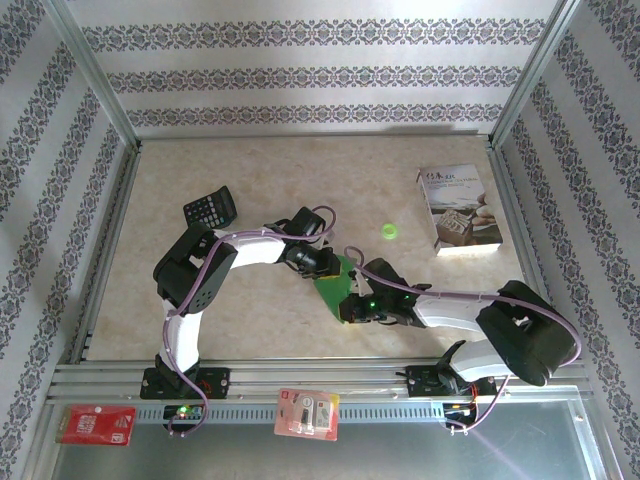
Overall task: Fold a paper plane with a square sheet of paper (pick it up from the middle)
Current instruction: Fourth fold the wing at the center of the table.
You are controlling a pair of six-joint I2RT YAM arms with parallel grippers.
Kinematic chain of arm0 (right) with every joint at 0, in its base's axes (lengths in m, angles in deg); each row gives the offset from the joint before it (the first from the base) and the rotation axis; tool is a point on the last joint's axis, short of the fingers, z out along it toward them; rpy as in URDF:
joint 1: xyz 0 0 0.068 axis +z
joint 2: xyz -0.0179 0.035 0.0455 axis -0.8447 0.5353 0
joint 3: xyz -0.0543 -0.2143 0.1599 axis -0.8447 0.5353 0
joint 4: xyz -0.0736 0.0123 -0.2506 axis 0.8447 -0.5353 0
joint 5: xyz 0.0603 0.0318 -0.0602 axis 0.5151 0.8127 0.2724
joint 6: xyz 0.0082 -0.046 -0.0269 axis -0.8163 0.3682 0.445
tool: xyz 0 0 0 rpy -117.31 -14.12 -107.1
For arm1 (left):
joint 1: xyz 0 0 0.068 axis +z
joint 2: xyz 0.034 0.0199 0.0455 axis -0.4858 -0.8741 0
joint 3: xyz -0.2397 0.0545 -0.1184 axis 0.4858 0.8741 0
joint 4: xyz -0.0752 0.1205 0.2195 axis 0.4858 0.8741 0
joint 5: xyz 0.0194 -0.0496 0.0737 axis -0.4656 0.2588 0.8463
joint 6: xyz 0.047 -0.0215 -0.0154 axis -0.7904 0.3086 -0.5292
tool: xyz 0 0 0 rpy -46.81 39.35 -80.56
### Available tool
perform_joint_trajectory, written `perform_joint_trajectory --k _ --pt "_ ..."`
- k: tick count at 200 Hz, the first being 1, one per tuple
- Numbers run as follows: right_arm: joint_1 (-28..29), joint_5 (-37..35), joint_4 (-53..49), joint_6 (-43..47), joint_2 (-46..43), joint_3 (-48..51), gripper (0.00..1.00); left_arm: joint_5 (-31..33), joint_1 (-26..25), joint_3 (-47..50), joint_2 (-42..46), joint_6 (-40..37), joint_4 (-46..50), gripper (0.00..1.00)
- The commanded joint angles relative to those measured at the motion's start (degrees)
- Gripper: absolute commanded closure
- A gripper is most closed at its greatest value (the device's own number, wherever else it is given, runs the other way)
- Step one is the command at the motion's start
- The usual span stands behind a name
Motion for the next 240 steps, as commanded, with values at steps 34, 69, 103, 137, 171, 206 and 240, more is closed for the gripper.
perform_joint_trajectory --k 34,69,103,137,171,206,240 --pt "4.58 0.82 -10.47 0.66 -2.13 0.49 0.94 5.97 0.32 1.86 -2.70 -1.98 4.30 0.82" --pt "5.86 1.87 -12.89 1.93 -2.99 -0.84 0.94 6.13 0.31 1.77 -2.90 -1.99 4.62 0.83" --pt "5.86 3.96 -12.45 2.55 -5.78 -1.45 0.94 6.35 0.36 1.91 -2.90 -2.13 4.89 0.83" --pt "1.98 2.79 -10.01 0.30 -12.37 -0.47 0.94 6.10 0.26 1.93 -2.82 -2.13 4.95 0.83" --pt "0.97 0.11 -7.07 -0.44 -10.00 -2.31 0.94 5.90 0.28 1.77 -2.64 -2.11 5.05 0.83" --pt "0.73 0.21 -3.66 0.01 -2.07 -4.94 0.96 5.89 0.25 1.58 -2.90 -2.13 5.01 0.83" --pt "0.27 0.17 -2.36 -0.15 1.04 -2.58 0.97 5.74 0.30 1.59 -2.66 -2.10 5.10 0.83"
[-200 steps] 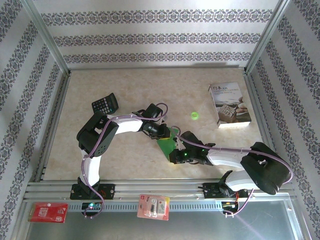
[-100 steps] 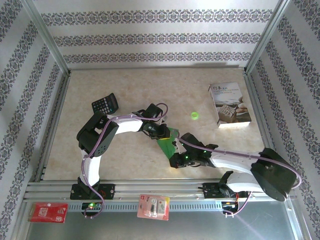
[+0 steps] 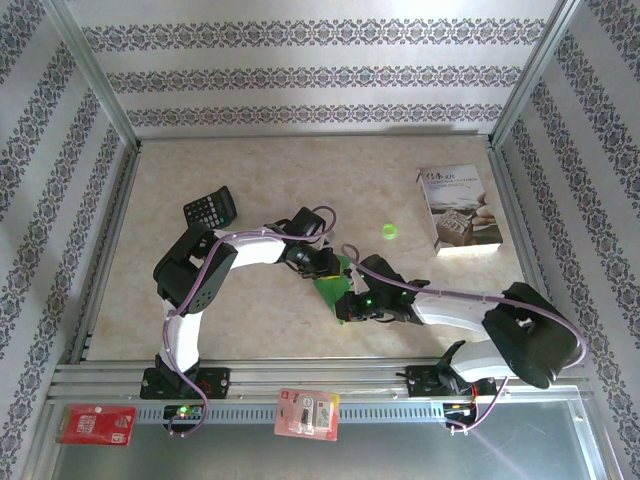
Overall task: Fold a paper plane with a square sheet of paper (pick it up from the middle)
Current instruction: Fourth fold the wing at the center of the table.
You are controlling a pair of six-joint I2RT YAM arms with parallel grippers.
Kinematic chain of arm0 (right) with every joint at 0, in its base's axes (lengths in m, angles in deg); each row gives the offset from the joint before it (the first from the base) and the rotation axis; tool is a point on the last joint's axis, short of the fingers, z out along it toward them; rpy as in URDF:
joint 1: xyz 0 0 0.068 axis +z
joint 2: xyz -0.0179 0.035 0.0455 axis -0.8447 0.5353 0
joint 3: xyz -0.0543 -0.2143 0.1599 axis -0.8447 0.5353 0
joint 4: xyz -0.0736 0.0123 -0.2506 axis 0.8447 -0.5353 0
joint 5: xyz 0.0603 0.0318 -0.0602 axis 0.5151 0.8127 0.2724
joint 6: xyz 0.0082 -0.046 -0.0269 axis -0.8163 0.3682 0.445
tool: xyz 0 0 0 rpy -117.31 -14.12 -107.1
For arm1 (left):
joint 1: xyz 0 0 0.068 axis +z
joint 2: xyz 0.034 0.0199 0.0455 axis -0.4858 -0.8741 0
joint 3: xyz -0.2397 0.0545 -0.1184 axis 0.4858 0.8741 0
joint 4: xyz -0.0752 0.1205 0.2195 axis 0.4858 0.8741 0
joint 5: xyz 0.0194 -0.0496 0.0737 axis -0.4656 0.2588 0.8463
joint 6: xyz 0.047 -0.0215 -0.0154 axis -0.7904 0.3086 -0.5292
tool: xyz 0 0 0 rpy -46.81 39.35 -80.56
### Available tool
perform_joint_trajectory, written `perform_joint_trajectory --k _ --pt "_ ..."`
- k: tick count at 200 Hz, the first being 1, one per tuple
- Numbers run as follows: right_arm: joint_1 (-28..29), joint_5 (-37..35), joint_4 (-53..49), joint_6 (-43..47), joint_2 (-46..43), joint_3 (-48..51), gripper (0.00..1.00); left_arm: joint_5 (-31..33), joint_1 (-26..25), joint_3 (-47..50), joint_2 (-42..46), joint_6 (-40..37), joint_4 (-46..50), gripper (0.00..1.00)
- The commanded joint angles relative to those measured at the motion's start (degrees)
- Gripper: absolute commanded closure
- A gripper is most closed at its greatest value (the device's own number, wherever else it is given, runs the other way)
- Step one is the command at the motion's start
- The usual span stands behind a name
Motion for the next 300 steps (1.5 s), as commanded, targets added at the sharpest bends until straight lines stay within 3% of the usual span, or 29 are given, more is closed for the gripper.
perform_joint_trajectory --k 1,97,147,214,300 --pt "-0.57 -0.79 2.14 -0.21 1.19 1.24 0.97 5.74 0.35 1.59 -2.65 -1.49 4.88 0.82" --pt "-0.64 -2.54 3.42 -2.46 0.78 7.89 1.00 0.74 0.37 -2.26 1.07 0.41 3.36 0.76" --pt "-1.35 -2.95 2.82 -2.99 0.45 8.23 1.00 -2.58 0.20 3.13 8.36 5.18 -1.31 0.73" --pt "-1.98 -2.72 2.61 -2.49 0.88 8.14 1.00 -7.48 -2.77 11.26 8.17 12.43 -12.31 0.96" --pt "-2.33 -2.99 -0.02 -2.77 1.10 7.19 1.00 -5.60 -4.47 10.88 3.97 11.62 -9.01 1.00"
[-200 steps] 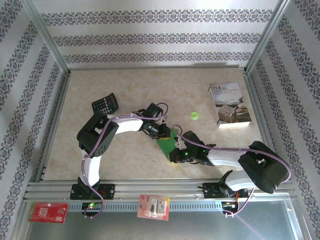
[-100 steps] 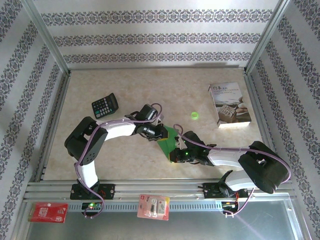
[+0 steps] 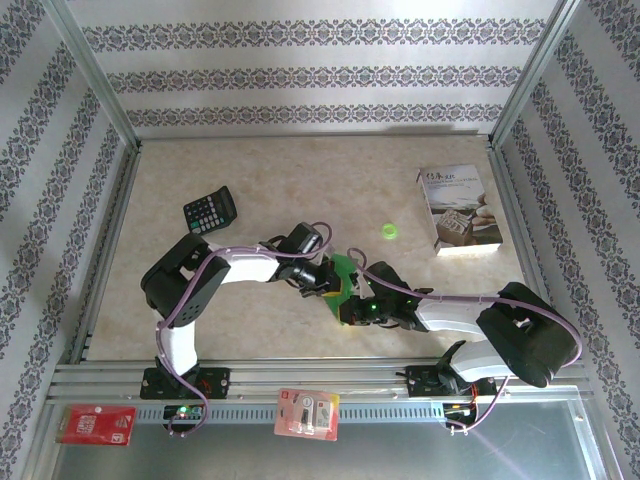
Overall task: Fold a paper plane with a square sheet of paper (pick it up from the middle)
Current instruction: Fourth fold the wing at the center of the table.
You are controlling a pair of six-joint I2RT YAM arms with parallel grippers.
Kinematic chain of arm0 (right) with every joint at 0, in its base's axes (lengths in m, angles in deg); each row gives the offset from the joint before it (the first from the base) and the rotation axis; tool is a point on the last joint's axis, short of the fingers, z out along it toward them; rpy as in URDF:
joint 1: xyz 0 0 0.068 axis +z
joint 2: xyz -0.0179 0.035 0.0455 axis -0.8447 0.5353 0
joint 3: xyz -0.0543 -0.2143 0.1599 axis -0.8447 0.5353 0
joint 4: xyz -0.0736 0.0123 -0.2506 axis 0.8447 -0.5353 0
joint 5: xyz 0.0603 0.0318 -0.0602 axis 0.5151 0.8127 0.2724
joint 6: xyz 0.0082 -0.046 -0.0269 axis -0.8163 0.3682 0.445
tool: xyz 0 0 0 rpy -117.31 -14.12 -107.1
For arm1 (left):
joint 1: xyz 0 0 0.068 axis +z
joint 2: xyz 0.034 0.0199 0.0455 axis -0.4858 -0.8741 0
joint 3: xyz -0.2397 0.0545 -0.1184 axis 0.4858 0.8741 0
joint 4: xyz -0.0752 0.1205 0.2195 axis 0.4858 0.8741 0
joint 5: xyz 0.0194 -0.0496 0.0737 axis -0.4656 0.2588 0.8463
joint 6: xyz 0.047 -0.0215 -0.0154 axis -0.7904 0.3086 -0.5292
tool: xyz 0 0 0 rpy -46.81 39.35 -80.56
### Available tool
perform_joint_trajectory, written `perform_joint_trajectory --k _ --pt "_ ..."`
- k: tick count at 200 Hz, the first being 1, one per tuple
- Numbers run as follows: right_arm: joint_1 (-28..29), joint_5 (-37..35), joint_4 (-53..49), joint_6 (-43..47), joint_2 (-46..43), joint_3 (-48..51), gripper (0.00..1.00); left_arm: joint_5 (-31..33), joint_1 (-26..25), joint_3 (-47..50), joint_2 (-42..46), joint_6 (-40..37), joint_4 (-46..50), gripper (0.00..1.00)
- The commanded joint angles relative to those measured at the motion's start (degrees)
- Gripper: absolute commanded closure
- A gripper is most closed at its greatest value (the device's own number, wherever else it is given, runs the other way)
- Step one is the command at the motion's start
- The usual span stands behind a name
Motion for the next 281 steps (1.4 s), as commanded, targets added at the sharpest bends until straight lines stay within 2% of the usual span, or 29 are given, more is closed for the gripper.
perform_joint_trajectory --k 1,88,150,218,281 --pt "-0.84 -3.38 -8.44 0.05 1.35 1.07 1.00 0.79 -0.67 -0.19 -1.70 -0.10 1.27 1.00" --pt "-0.81 -3.25 -14.17 -0.07 4.03 0.39 1.00 2.95 2.18 -4.50 -3.81 -4.98 6.53 1.00" --pt "-0.74 -2.68 -14.08 0.35 5.64 -1.33 1.00 2.86 5.22 -9.61 -6.40 -8.12 9.70 1.00" --pt "-0.80 -2.64 -14.14 0.81 6.29 -1.56 1.00 1.08 9.94 -13.35 -8.98 -9.25 8.93 0.89" --pt "-0.84 -2.29 -14.22 1.03 6.57 -1.78 1.00 0.10 13.46 -17.06 -12.25 -9.81 8.54 0.85"
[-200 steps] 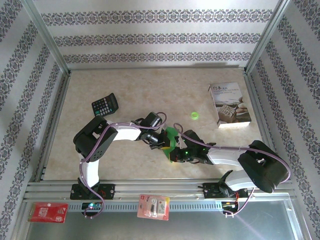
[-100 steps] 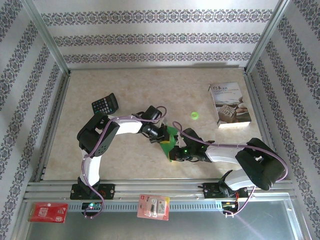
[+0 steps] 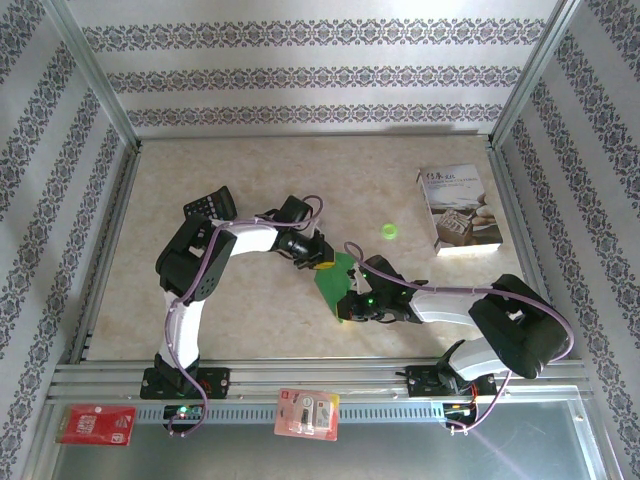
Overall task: Fold a paper plane with a square sheet of paper (pick it up from the middle)
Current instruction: Fourth fold the wing at the center of the table.
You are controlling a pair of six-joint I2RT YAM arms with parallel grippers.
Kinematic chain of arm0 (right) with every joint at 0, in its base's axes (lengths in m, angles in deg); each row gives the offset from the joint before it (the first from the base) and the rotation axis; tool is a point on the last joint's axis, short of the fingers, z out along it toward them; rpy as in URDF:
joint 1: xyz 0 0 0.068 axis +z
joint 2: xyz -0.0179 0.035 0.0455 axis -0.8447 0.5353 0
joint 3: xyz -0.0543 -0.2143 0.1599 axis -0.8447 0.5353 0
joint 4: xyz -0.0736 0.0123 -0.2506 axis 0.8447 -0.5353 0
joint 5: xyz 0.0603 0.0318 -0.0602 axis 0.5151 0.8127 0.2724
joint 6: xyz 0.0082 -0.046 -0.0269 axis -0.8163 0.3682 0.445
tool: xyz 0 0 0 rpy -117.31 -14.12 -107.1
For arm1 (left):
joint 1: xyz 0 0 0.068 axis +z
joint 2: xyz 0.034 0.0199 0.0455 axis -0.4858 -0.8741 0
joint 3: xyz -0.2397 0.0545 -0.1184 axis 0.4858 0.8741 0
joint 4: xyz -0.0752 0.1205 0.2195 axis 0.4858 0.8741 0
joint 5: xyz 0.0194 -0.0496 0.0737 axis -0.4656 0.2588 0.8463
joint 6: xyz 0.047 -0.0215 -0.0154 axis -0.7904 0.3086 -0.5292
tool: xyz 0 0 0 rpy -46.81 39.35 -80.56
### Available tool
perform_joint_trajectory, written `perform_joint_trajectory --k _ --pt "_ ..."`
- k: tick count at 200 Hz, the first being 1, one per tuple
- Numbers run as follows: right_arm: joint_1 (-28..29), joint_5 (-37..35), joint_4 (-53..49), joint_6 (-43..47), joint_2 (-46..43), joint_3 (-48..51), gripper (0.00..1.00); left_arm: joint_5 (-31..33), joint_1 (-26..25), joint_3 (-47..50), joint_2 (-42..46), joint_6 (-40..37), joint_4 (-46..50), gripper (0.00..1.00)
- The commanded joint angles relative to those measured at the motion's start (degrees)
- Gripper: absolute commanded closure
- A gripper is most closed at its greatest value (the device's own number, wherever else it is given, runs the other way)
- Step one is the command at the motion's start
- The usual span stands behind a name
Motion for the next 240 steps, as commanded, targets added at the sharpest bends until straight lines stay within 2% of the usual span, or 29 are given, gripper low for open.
perform_joint_trajectory --k 1,68,115,146,171,199,217,240 --pt "-0.06 -3.99 -9.92 1.03 3.00 2.44 1.00 3.09 3.02 -2.63 -2.44 -1.97 -0.15 0.84" --pt "-0.32 -3.88 -11.71 2.38 2.10 2.22 1.00 2.75 6.39 -7.28 -4.39 -1.74 -0.10 0.79" --pt "-0.90 -2.28 -16.73 9.05 -5.24 -2.69 1.00 2.46 7.14 -1.70 3.44 -0.26 -4.17 0.74" --pt "-4.03 -1.81 -21.12 12.37 -13.47 -4.57 0.89 3.09 4.32 7.47 12.56 0.75 -7.00 0.71" --pt "-10.08 -3.05 -18.12 8.35 -18.06 -2.29 0.77 3.06 1.03 12.30 15.51 2.09 -10.24 0.68" --pt "-11.49 -3.09 -10.40 3.18 -14.70 -1.28 0.70 2.36 -0.99 11.88 12.83 1.79 -10.93 0.68" --pt "-11.01 -2.32 -6.74 1.31 -10.81 -2.15 0.65 1.76 -1.36 11.54 10.51 1.87 -11.67 0.68" --pt "-9.15 -3.59 -3.86 0.53 -8.27 -2.42 0.64 1.75 -1.51 12.11 9.27 2.17 -12.62 0.68"
